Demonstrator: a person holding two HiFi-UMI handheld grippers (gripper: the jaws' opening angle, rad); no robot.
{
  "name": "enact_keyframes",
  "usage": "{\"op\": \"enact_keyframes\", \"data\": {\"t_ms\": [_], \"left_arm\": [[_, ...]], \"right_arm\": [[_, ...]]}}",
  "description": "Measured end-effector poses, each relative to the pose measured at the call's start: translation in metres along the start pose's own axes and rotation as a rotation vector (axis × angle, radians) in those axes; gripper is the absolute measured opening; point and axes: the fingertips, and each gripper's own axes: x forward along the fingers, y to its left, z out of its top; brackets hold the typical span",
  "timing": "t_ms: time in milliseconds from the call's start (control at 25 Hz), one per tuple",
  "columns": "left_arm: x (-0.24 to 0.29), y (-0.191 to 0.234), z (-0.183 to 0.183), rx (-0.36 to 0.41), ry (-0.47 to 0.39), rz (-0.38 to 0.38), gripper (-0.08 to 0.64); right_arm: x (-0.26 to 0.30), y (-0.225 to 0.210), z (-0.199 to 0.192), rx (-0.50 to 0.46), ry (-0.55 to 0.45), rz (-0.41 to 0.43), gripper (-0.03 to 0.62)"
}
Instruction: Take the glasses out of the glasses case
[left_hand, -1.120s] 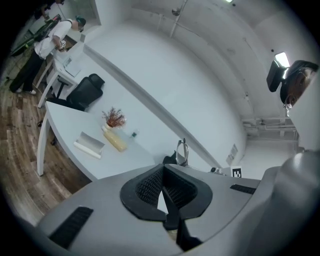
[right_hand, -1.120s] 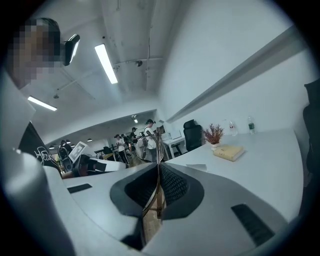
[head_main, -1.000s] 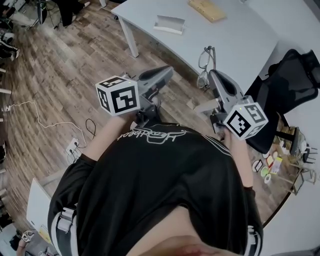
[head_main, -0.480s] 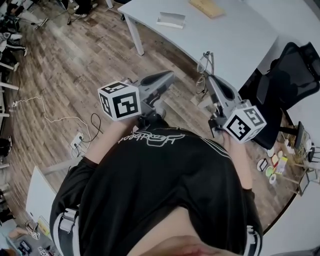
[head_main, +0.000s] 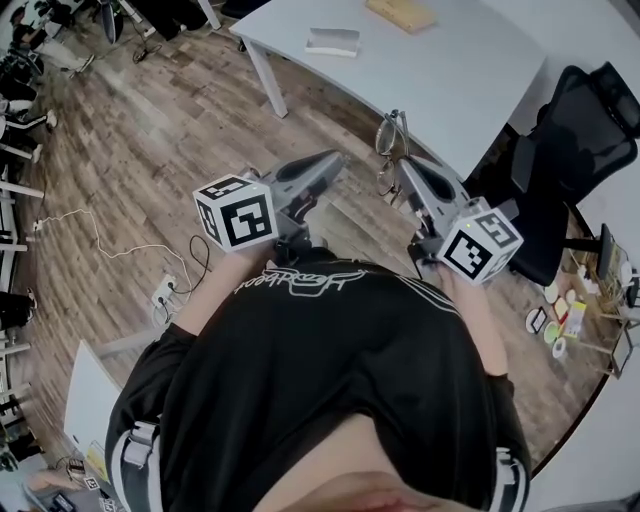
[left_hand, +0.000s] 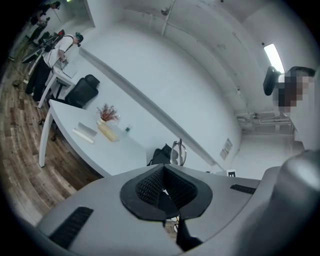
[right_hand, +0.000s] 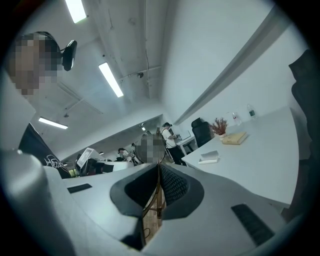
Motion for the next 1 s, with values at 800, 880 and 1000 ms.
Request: {"op": "enact_keyframes", "data": {"t_ms": [800, 880, 1000], "left_arm": [[-0.007, -0.019, -0.009, 0.013, 0.015, -0.017, 0.006], [-0.008, -0.020, -0.010, 0.015, 0.014, -0.015, 0.006], [-0.009, -0.022, -0.008, 0.023, 0.012, -0.015, 0.006]], "right_arm": [[-0.013, 0.016, -0.005, -0.024, 0.007, 0.002, 0.018], [-0.014, 0.018, -0.006, -0.026, 0.008, 0.007, 0.018], [-0.013, 0.020, -0.005, -0.031, 0.004, 0.014, 0.018]]}}
